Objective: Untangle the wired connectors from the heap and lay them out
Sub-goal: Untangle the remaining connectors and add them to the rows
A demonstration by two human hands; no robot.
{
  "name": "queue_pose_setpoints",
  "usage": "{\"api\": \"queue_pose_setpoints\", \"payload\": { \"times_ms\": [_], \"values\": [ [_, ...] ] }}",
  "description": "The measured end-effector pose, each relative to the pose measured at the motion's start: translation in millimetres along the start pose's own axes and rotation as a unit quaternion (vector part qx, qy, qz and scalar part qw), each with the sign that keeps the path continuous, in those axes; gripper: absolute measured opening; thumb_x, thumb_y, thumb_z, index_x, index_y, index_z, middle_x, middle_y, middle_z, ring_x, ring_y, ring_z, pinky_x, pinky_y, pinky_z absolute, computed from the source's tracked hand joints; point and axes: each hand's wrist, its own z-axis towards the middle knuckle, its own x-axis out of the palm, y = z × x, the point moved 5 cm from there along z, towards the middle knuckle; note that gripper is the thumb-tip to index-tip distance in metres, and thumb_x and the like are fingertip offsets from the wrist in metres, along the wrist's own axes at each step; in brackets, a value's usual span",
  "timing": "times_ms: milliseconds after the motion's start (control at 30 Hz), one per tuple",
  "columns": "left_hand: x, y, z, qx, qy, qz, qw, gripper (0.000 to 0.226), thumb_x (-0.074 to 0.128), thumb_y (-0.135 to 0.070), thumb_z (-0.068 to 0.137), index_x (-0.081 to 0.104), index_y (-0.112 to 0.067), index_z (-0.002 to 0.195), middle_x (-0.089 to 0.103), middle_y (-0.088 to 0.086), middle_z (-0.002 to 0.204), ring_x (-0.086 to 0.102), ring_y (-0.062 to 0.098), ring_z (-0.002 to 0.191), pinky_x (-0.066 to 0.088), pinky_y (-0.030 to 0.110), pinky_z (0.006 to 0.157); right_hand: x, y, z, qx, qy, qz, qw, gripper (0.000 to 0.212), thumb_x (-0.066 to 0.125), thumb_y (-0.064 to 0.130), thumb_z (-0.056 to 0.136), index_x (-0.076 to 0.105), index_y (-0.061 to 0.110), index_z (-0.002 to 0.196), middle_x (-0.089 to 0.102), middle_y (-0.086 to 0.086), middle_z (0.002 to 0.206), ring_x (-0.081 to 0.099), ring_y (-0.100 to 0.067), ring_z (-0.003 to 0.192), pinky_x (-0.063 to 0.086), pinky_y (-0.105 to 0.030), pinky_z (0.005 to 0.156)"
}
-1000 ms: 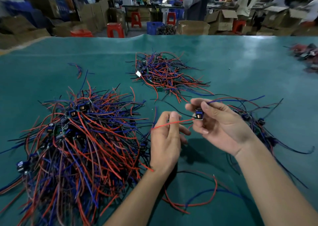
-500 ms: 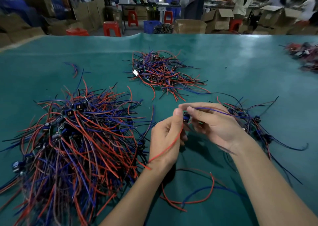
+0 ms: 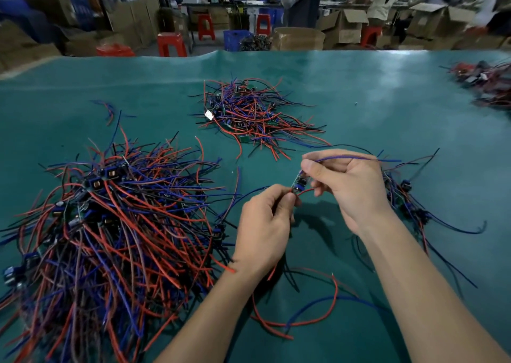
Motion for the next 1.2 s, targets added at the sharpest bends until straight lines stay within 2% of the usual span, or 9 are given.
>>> {"api": "queue_pose_setpoints", "payload": {
  "times_ms": [167, 400, 500, 567, 633, 700, 867, 1033, 1200],
  "values": [
    [3, -2, -1, 0.003, 0.016, 0.03, 0.999, 0.021, 0.051, -0.031, 0.093, 0.064, -0.017, 0.084, 0.05, -0.003, 0.058, 0.043, 0.016, 0.056, 0.042, 0.041, 0.056, -25, 11, 5, -0.033, -0.113, -0.006, 0.993, 0.012, 0.075, -0.003, 0.086, 0.072, 0.009, 0.083, 0.072, -0.003, 0.064, 0.06, -0.012, 0.05, 0.049, -0.021, 0.049],
    [-4, 1, 0, 0.001, -0.041, -0.005, 0.999, 0.02, 0.05, -0.018, 0.1, 0.061, -0.014, 0.084, 0.051, -0.003, 0.057, 0.044, 0.013, 0.054, 0.042, 0.038, 0.056, -60, 8, 1, 0.034, -0.303, 0.295, 0.905, 0.015, 0.068, -0.005, 0.092, 0.06, 0.005, 0.084, 0.071, -0.009, 0.073, 0.073, -0.018, 0.075, 0.061, -0.026, 0.077],
    [-7, 2, 1, -0.01, -0.082, -0.034, 0.996, 0.021, 0.045, -0.014, 0.104, 0.057, -0.016, 0.087, 0.053, -0.005, 0.057, 0.045, 0.014, 0.053, 0.045, 0.039, 0.054, -35, 3, -2, 0.104, -0.246, 0.235, 0.934, 0.015, 0.064, -0.002, 0.095, 0.06, 0.005, 0.083, 0.073, -0.009, 0.068, 0.071, -0.02, 0.067, 0.061, -0.027, 0.067],
    [-8, 2, 1, -0.01, -0.095, -0.045, 0.994, 0.022, 0.045, -0.016, 0.105, 0.056, -0.018, 0.086, 0.054, -0.003, 0.057, 0.046, 0.014, 0.052, 0.045, 0.037, 0.053, -6, -2, -6, 0.157, -0.091, 0.093, 0.979, 0.01, 0.066, 0.007, 0.095, 0.068, 0.002, 0.086, 0.076, -0.013, 0.074, 0.07, -0.021, 0.064, 0.059, -0.026, 0.058],
    [-7, 1, 1, 0.002, -0.087, -0.037, 0.996, 0.022, 0.047, -0.017, 0.104, 0.056, -0.018, 0.084, 0.058, 0.001, 0.058, 0.049, 0.016, 0.052, 0.047, 0.037, 0.055, 19, -8, -12, 0.155, 0.056, 0.003, 0.986, 0.016, 0.068, 0.017, 0.095, 0.073, 0.004, 0.089, 0.076, -0.012, 0.084, 0.071, -0.019, 0.071, 0.057, -0.025, 0.058],
    [-6, -1, 1, 0.021, -0.066, -0.005, 0.998, 0.021, 0.05, -0.017, 0.102, 0.059, -0.016, 0.083, 0.061, 0.001, 0.06, 0.052, 0.018, 0.054, 0.048, 0.04, 0.059, 29, -6, -14, 0.1, 0.105, -0.037, 0.989, 0.014, 0.07, 0.017, 0.094, 0.075, 0.005, 0.089, 0.074, -0.013, 0.086, 0.068, -0.014, 0.076, 0.054, -0.022, 0.061],
    [0, -2, 0, 0.025, -0.022, 0.021, 0.999, 0.02, 0.052, -0.022, 0.098, 0.063, -0.02, 0.082, 0.063, -0.006, 0.059, 0.055, 0.008, 0.053, 0.047, 0.032, 0.06, 14, 8, -7, -0.03, 0.031, -0.079, 0.996, 0.015, 0.078, 0.005, 0.086, 0.078, 0.017, 0.076, 0.075, -0.003, 0.076, 0.067, -0.008, 0.069, 0.052, -0.018, 0.061],
    [7, -6, -1, 0.035, 0.022, 0.054, 0.998, 0.016, 0.051, -0.027, 0.094, 0.065, -0.023, 0.087, 0.066, -0.006, 0.064, 0.061, 0.009, 0.061, 0.05, 0.032, 0.068, -11, 32, -3, -0.109, -0.075, -0.017, 0.991, 0.016, 0.074, 0.01, 0.089, 0.077, 0.02, 0.077, 0.073, 0.0, 0.065, 0.067, -0.01, 0.059, 0.054, -0.019, 0.06],
    [4, -6, -1, 0.041, 0.022, 0.055, 0.997, 0.016, 0.053, -0.022, 0.096, 0.065, -0.021, 0.085, 0.066, -0.007, 0.064, 0.053, 0.003, 0.054, 0.038, 0.021, 0.057, -9, 55, -7, -0.142, -0.16, -0.007, 0.977, 0.019, 0.072, 0.006, 0.092, 0.072, 0.02, 0.079, 0.072, 0.005, 0.063, 0.066, -0.01, 0.058, 0.054, -0.024, 0.059]
  ]
}}
